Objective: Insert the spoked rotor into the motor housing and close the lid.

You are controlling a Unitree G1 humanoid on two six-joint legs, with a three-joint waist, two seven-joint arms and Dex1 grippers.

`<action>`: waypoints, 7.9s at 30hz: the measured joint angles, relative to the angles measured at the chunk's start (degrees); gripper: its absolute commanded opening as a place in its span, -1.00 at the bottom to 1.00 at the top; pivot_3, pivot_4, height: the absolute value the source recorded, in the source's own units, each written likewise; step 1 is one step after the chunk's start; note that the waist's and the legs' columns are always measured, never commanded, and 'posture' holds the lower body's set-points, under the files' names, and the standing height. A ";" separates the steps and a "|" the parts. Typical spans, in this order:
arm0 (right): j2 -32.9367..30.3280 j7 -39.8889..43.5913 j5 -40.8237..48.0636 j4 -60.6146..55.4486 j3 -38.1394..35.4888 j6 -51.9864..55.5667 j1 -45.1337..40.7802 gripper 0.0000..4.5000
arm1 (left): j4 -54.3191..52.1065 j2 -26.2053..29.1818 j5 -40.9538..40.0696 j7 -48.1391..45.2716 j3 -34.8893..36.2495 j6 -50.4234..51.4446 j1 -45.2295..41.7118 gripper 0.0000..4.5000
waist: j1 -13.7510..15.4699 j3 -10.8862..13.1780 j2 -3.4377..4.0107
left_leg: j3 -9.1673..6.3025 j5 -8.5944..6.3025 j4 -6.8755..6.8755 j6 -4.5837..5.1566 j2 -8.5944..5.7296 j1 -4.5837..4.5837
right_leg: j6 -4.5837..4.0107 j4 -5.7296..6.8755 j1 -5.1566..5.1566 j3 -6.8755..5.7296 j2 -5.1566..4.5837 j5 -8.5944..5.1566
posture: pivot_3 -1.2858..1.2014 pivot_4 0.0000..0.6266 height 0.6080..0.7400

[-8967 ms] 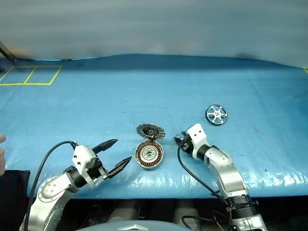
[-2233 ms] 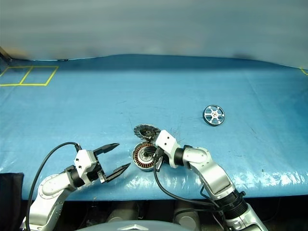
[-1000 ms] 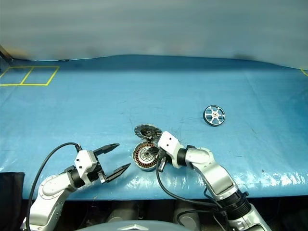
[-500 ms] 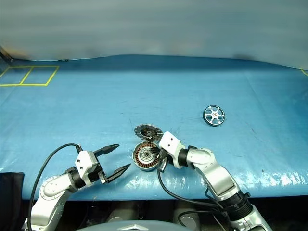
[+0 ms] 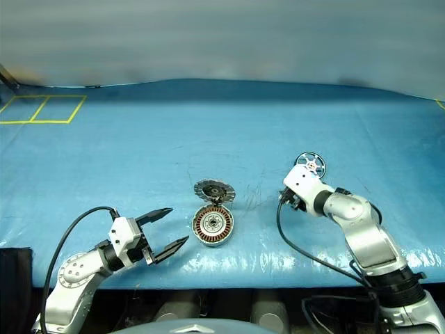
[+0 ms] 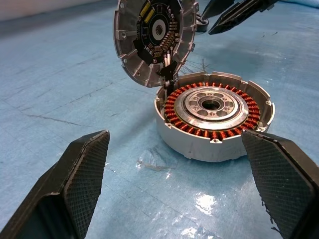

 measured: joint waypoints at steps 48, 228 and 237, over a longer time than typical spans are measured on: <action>7.08 1.67 -1.14 7.64 -4.08 -3.44 -0.32 -0.96 | 4.14 -0.24 0.70 1.97 -0.34 -3.58 -0.38 1.00 | -0.47 -0.25 -0.36 | 0.28 -0.21 0.14 -0.07 0.56 0.15 | -0.17 -0.04 0.03 0.06 0.20 0.27 | 0.03 -0.52 1.00; 7.52 16.97 14.22 -18.72 7.21 -11.48 12.66 -0.99 | 5.84 1.44 1.25 -2.55 -3.65 2.49 -4.56 1.00 | 0.46 -0.14 -0.21 | 0.40 -0.36 0.29 -0.13 0.78 0.08 | -0.31 -0.11 -0.03 -0.24 0.15 0.22 | 0.03 -0.52 1.00; 9.23 16.71 11.28 -12.92 10.57 -13.14 10.12 -0.99 | 4.80 1.96 1.24 -2.72 -3.60 2.40 -4.55 1.00 | 0.43 -0.14 -0.21 | 0.40 -0.36 0.27 -0.13 0.77 0.09 | -0.31 -0.10 -0.04 -0.24 0.15 0.22 | 0.03 -0.52 1.00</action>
